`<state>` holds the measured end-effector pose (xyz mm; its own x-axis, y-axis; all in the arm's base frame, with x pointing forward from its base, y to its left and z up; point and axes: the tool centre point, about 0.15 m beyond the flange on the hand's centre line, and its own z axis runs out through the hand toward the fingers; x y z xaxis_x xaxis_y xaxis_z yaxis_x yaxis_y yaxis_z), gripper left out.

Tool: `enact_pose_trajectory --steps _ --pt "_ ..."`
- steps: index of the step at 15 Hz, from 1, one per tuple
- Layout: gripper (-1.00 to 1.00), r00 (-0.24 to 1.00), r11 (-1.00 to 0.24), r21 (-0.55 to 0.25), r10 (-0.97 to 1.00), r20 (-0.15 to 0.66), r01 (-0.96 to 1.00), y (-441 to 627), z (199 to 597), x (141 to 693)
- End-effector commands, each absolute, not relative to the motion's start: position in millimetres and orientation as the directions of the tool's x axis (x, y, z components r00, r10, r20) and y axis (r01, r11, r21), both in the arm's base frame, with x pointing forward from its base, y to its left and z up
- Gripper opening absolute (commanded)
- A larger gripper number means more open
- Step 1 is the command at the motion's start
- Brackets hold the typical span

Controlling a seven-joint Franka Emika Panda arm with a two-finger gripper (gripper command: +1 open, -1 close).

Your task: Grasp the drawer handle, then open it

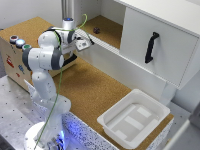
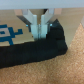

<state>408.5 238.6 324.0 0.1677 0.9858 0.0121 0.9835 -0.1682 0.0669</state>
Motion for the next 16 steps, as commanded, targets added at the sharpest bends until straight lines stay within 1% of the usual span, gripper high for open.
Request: enact_pose_trajectory --steps 1,8,16 --pt "-1.0 0.158 -0.17 0.109 0.982 0.106 0.979 191 320 440" --pt "-1.0 0.194 -0.207 0.118 0.975 0.111 0.971 159 319 451" --pt "-1.0 0.276 -0.289 0.134 0.955 0.111 0.948 125 319 461"
